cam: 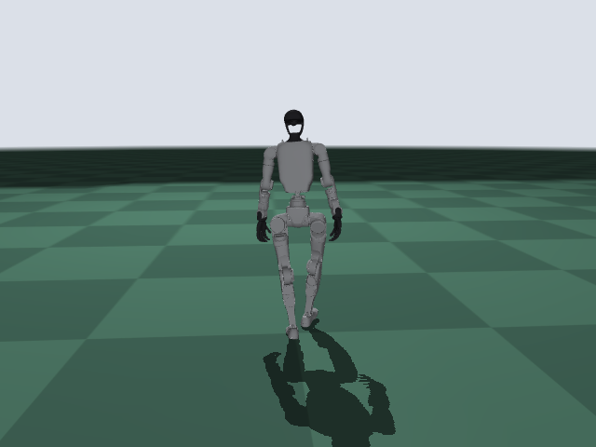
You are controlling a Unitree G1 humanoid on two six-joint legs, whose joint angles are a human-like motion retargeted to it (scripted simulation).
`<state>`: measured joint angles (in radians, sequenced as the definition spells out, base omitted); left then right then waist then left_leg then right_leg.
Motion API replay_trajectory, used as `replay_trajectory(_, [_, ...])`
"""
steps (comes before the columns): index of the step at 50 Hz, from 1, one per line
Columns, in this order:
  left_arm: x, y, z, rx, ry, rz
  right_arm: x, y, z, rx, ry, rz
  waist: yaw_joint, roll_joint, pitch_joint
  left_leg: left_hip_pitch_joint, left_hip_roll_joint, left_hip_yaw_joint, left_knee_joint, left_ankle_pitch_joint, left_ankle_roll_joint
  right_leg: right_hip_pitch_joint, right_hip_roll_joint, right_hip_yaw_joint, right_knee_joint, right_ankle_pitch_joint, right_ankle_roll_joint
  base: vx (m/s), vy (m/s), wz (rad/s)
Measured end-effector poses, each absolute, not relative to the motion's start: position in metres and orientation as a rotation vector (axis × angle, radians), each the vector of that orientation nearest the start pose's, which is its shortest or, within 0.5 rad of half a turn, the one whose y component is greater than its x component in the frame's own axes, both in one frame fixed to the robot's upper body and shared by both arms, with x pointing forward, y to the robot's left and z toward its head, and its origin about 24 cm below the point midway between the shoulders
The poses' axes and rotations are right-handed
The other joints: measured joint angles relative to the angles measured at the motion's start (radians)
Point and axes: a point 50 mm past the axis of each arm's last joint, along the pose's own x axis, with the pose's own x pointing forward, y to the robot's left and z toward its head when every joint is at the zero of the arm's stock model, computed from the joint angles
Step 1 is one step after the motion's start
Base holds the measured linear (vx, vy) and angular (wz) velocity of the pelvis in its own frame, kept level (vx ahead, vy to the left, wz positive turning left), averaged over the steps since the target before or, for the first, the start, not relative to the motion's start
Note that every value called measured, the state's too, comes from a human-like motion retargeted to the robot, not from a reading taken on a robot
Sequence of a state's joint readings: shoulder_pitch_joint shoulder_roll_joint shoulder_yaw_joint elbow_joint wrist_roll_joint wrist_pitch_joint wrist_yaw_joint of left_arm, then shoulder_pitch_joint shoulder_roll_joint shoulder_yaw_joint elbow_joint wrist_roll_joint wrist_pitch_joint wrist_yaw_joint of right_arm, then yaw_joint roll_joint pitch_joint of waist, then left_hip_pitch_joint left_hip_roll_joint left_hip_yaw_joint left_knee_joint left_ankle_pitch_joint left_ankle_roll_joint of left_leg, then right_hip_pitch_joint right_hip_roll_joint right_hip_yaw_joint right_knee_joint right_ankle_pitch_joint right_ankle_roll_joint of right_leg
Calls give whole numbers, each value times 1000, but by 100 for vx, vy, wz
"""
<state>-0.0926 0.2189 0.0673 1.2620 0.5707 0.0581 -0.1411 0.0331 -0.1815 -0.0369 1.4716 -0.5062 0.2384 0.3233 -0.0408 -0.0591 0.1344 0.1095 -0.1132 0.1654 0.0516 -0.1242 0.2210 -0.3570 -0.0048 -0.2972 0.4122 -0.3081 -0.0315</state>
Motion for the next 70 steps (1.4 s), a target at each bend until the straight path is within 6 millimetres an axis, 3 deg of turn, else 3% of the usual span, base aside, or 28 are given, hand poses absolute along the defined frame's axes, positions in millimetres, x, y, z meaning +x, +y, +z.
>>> replay_trajectory(3, [95,235,-162,509,1288,-141,-29,-222,-169,-227,1913,310,-22,9,-33,66,18,-2,-5,-49,21,50,-18,-110,35,-118,-13,73,-14,-8])
replay_trajectory(5, [70,232,-168,420,1359,-48,-41,-222,-167,-201,1977,260,-9,-7,-50,100,28,24,50,-105,41,93,45,-8,17,-152,-4,85,-37,-83])
replay_trajectory(7, [46,227,-173,342,1456,-17,-43,-221,-166,-155,1993,217,22,-18,-25,114,67,79,195,-129,41,174,69,-2,-4,-179,-14,81,-50,-92])
replay_trajectory(10, [18,217,-176,270,1576,-91,-34,-221,-167,-133,1960,205,62,-44,19,82,135,171,512,30,41,311,85,49,-71,-217,-41,79,-39,-62])
replay_trajectory(12, [9,217,-176,293,1610,-184,-17,-218,-170,-170,1908,236,90,-44,33,-61,164,126,783,139,41,361,88,56,-135,-211,-52,34,-9,-33])
replay_trajectory(13, [4,218,-176,324,1626,-220,-8,-216,-171,-198,1881,254,108,-42,35,-147,165,96,914,134,41,375,90,65,-162,-203,-54,31,-4,-22])
replay_trajectory(17, [-13,227,-174,437,1688,-282,34,-208,-173,-315,1742,334,152,-34,39,-368,292,117,1250,-100,41,440,98,62,-249,-191,-53,37,-2,-7])
replay_trajectory(20, [-20,226,-174,433,1714,-302,73,-199,-171,-384,1627,371,181,-9,40,-513,372,150,1345,-280,41,480,111,48,-307,-179,-40,26,12,-2])
replay_trajectory(22, [-21,223,-174,394,1726,-320,97,-192,-168,-410,1550,396,201,4,31,-616,393,179,1344,-339,41,490,108,36,-333,-171,-23,32,30,6])
replay_trajectory(25, [-18,218,-175,350,1730,-334,131,-181,-161,-436,1430,433,219,1,16,-754,348,232,1261,-367,41,488,73,17,-358,-151,23,22,44,23])
replay_trajectory(28, [-11,213,-176,349,1709,-338,155,-172,-153,-467,1334,462,234,-12,2,-832,254,268,1099,-316,41,485,28,-6,-376,-129,70,20,35,21])
replay_trajectory(30, [-3,213,-176,364,1678,-344,167,-167,-149,-489,1287,486,251,-14,3,-872,189,180,1075,-267,41,491,40,-9,-379,-117,68,49,-11,-13])
replay_trajectory(32, [1,214,-176,379,1665,-351,172,-164,-147,-514,1265,513,249,-32,-7,-802,264,209,1098,-404,41,494,46,-13,-363,-103,61,66,-28,-11])
replay_trajectory(33, [3,214,-176,381,1662,-353,173,-163,-147,-533,1258,532,252,-31,-7,-799,222,171,1080,-415,41,496,46,-16,-353,-77,71,46,-12,-15])
replay_trajectory(37, [14,213,-177,426,1639,-355,166,-170,-149,-615,1278,521,227,-18,-11,-705,252,167,988,-437,41,476,39,-71,-250,122,103,46,4,-7])
replay_trajectory(40, [28,213,-176,481,1579,-356,149,-183,-155,-641,1319,460,217,17,-14,-618,246,148,835,-368,41,409,33,-105,-84,345,116,42,34,-24])
replay_trajectory(42, [38,216,-175,516,1535,-359,136,-191,-159,-632,1363,424,201,47,-12,-555,264,157,737,-304,41,338,46,-81,70,426,124,37,33,-21])
replay_trajectory(45, [51,226,-172,568,1497,-321,114,-200,-164,-579,1449,381,166,89,-14,-489,251,131,596,-181,41,247,37,-130,250,356,51,35,21,8])
replay_trajectory(48, [63,234,-169,592,1465,-267,85,-207,-169,-471,1561,339,115,99,-10,-430,230,126,497,-71,41,202,18,-200,263,231,0,40,5,65])
replay_trajectory(53, [79,234,-166,532,1404,-229,35,-212,-173,-290,1716,293,64,42,13,-305,141,154,381,103,41,178,33,-113,9,126,10,47,-3,63])
replay_trajectory(55, [83,233,-165,512,1378,-208,18,-212,-174,-244,1767,276,50,7,33,-254,117,179,391,163,41,197,32,-41,-101,170,-22,59,-16,54])
replay_trajectory(57, [85,234,-164,496,1362,-178,8,-210,-174,-222,1802,267,54,-30,50,-251,104,188,459,240,41,249,5,-55,-156,289,-60,45,-22,28])
replay_trajectory(60, [88,239,-163,493,1343,-142,3,-201,-174,-193,1834,248,59,-59,67,-366,139,167,718,376,41,320,-16,-167,-200,393,-87,41,-19,33])
replay_trajectory(61, [87,239,-163,498,1344,-139,3,-198,-174,-178,1839,230,70,-52,68,-409,163,163,797,385,41,312,6,-106,-192,461,-125,38,-8,16])
replay_trajectory(63, [80,242,-164,513,1354,-126,6,-192,-174,-152,1846,206,81,-27,67,-458,236,190,869,320,41,288,65,-2,-143,483,-153,38,10,19])
replay_trajectory(65, [71,241,-165,530,1359,-87,17,-190,-173,-156,1838,197,84,24,56,-473,292,257,755,212,41,261,80,-29,-68,441,-121,23,60,33])
replay_trajectory(67, [56,238,-168,575,1369,29,29,-193,-173,-203,1806,197,41,81,26,-484,203,214,458,244,-17,227,30,-142,15,389,-97,21,75,37])
replay_trajectory(70, [32,242,-169,594,1425,183,53,-194,-173,-292,1707,222,73,151,31,-441,193,31,184,256,-269,232,114,-74,143,295,-69,51,17,-68])
